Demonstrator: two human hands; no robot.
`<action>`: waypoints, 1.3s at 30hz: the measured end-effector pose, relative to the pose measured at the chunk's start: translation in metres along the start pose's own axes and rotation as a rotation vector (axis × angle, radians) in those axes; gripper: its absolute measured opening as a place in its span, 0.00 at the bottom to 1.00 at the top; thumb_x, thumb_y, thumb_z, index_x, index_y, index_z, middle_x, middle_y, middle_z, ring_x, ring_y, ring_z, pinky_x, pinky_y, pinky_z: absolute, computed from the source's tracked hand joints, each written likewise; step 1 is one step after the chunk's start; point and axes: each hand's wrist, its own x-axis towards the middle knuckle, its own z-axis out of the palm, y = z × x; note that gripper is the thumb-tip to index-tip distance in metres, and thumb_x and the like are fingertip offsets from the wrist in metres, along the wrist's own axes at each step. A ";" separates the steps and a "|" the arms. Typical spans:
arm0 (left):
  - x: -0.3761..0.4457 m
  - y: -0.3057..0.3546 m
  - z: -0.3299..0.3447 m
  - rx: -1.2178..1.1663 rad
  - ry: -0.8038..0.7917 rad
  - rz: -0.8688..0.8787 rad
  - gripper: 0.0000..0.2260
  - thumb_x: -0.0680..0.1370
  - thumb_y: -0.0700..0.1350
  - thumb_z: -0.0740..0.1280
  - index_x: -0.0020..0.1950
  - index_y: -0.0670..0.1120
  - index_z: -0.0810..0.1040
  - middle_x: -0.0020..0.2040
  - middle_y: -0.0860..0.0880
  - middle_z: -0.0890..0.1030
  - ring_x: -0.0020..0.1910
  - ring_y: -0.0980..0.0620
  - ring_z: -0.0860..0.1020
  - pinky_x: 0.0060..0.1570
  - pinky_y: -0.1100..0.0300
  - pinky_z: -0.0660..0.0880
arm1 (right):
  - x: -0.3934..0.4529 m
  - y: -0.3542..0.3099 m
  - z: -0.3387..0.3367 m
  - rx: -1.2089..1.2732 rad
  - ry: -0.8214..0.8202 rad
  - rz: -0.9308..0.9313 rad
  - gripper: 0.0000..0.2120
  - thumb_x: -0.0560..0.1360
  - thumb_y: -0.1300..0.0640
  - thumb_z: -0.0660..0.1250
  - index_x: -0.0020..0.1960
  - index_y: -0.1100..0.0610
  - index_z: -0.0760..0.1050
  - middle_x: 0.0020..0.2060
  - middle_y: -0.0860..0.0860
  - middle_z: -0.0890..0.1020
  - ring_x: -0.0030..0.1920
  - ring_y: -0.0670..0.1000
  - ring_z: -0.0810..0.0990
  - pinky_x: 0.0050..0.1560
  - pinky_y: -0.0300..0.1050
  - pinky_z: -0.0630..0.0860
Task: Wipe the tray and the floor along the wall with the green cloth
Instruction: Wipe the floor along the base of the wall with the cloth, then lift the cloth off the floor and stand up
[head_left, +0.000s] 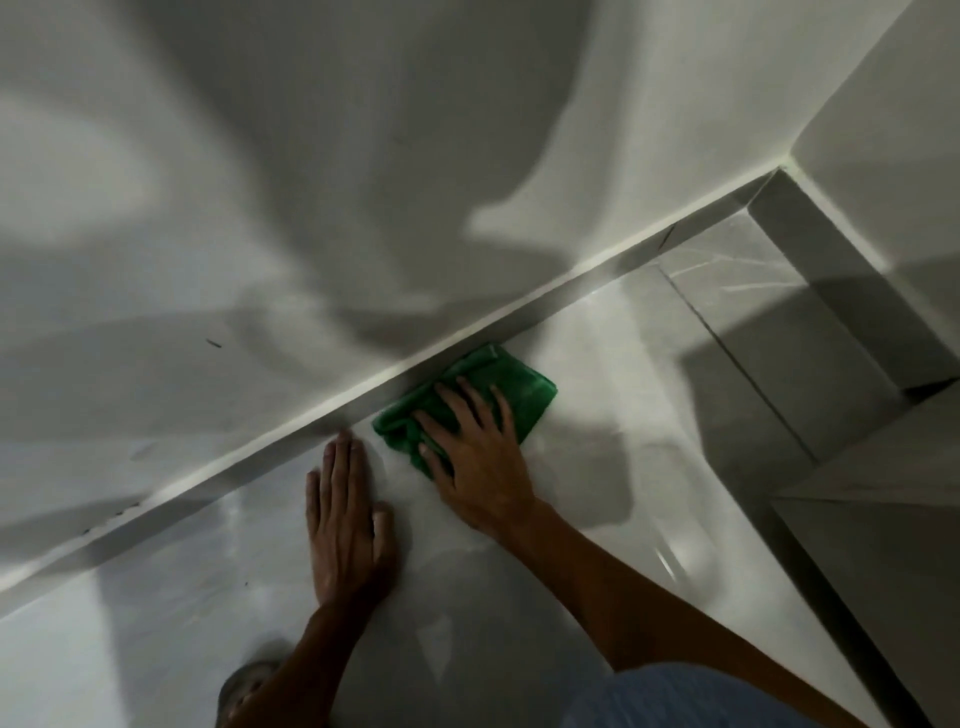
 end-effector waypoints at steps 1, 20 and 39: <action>0.000 -0.001 0.000 -0.005 0.001 0.006 0.38 0.79 0.51 0.54 0.89 0.40 0.57 0.91 0.42 0.54 0.91 0.44 0.53 0.91 0.45 0.44 | -0.003 0.001 0.001 -0.001 0.006 -0.021 0.20 0.85 0.45 0.63 0.74 0.49 0.79 0.79 0.57 0.75 0.82 0.62 0.70 0.86 0.68 0.57; 0.006 0.037 -0.035 -0.033 -0.239 0.081 0.40 0.79 0.59 0.52 0.88 0.40 0.56 0.89 0.43 0.54 0.90 0.40 0.56 0.88 0.41 0.55 | -0.065 -0.003 -0.094 0.905 -0.043 0.805 0.10 0.89 0.49 0.61 0.66 0.40 0.78 0.63 0.45 0.84 0.64 0.44 0.82 0.60 0.25 0.75; 0.012 0.386 -0.266 -0.125 -0.420 0.661 0.34 0.83 0.50 0.56 0.91 0.51 0.54 0.92 0.52 0.53 0.92 0.50 0.52 0.87 0.44 0.57 | -0.139 -0.087 -0.523 1.678 0.576 1.252 0.27 0.87 0.35 0.56 0.71 0.50 0.83 0.69 0.62 0.85 0.71 0.69 0.82 0.69 0.72 0.81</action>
